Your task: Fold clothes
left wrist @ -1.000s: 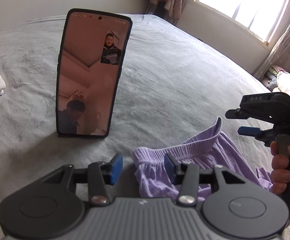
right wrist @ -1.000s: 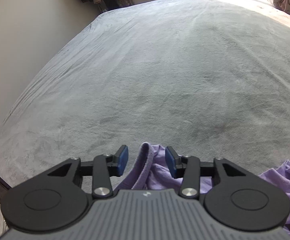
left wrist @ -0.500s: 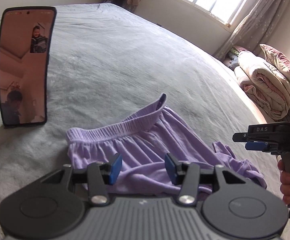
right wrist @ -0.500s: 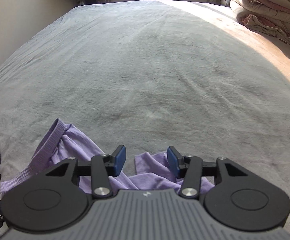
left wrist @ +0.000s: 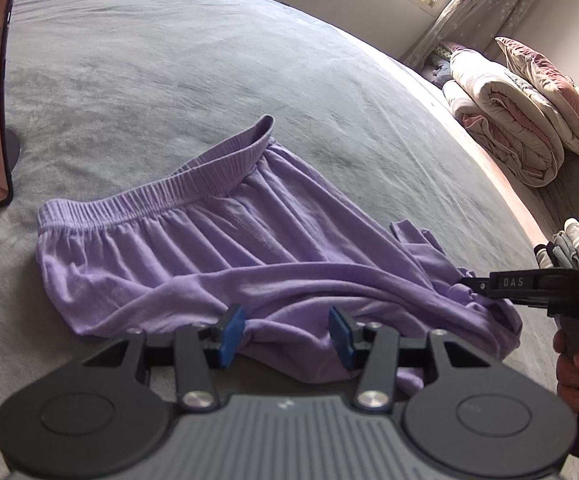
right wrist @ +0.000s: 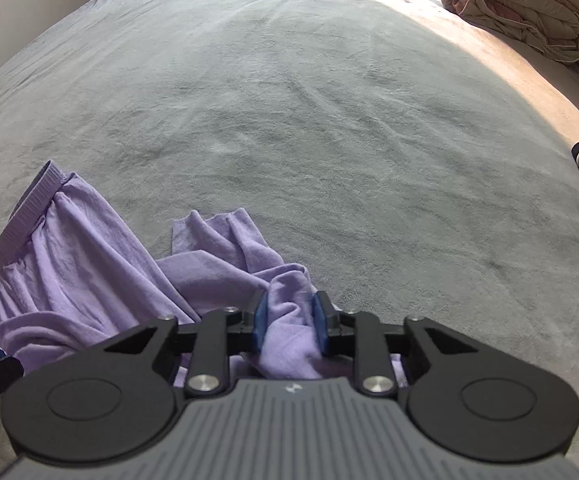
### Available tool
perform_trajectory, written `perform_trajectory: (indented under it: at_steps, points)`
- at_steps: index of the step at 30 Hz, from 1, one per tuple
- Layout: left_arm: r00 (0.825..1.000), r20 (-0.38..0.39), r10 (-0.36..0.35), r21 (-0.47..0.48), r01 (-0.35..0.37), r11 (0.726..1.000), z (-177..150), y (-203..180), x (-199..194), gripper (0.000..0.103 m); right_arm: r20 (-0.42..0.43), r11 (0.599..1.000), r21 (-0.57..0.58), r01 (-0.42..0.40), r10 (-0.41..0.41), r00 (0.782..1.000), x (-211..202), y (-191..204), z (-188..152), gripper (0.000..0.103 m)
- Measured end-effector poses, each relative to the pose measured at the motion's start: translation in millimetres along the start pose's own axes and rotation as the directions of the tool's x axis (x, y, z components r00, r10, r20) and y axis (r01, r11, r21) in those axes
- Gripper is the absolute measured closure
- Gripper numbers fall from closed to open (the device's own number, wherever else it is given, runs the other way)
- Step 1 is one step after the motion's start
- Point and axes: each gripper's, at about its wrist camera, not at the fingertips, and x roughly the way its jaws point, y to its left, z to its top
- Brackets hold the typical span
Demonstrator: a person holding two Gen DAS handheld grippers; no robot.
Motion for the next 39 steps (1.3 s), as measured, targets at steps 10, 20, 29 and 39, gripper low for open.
perform_trajectory:
  at_steps: [10,20,29,39]
  points:
    - [1.000,-0.007,0.006,0.029,-0.006,1.000,-2,-1,-2,0.055,0.130,0.994,0.089,0.056,-0.067,0.989,-49,-55,-14,0.093]
    - [1.000,-0.022,0.007,0.031,-0.007,0.999,-4,0,-8,0.055,0.105,0.964,0.256,0.067,-0.097,0.990,-88,-128,-64,0.093]
    - [0.998,-0.031,-0.050,-0.054,0.049,0.997,-3,17,-24,0.055,0.087,0.927,0.376,0.004,-0.040,0.995,-99,-152,-94,0.080]
    - [0.994,-0.004,-0.112,-0.126,0.111,0.986,3,24,-26,0.057,0.158,0.934,0.313,-0.169,0.125,0.980,-111,-126,-108,0.065]
